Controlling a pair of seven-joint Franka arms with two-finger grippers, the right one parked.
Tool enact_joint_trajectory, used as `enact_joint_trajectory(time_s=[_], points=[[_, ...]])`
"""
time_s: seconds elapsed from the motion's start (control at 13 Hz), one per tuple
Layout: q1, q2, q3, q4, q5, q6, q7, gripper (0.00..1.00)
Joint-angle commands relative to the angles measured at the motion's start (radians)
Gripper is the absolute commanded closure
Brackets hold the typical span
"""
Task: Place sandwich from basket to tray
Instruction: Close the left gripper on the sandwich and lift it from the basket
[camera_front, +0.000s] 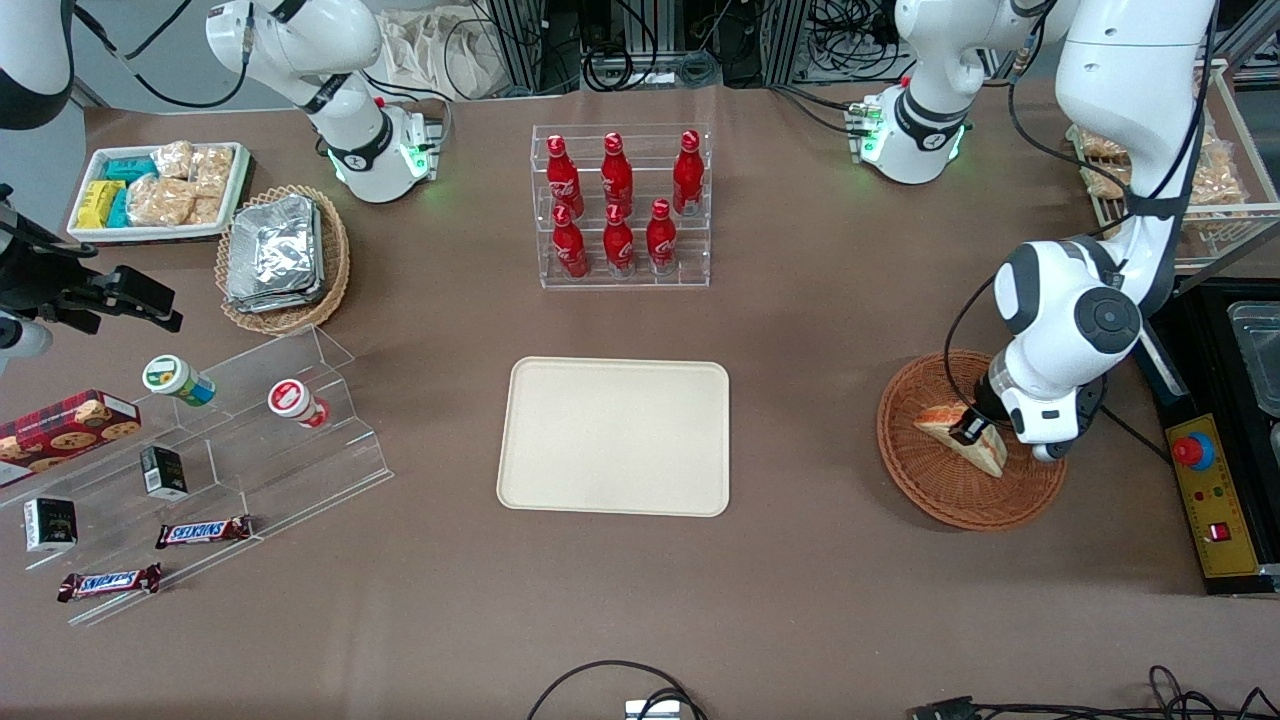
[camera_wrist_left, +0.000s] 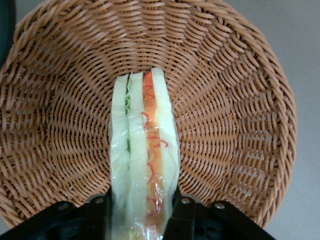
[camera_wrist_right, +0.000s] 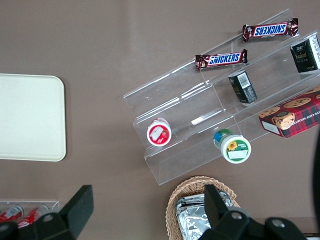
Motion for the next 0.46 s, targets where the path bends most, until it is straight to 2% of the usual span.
enact_joint_trajectory(time_s=[0.0, 0.15, 0.38], points=[[-0.005, -0.04, 0.001, 0.015, -0.007, -0.01, -0.008, 1.0], [-0.005, -0.098, 0.001, 0.044, -0.007, -0.12, 0.0, 1.0], [-0.002, -0.154, -0.02, 0.18, 0.002, -0.359, 0.003, 1.0]])
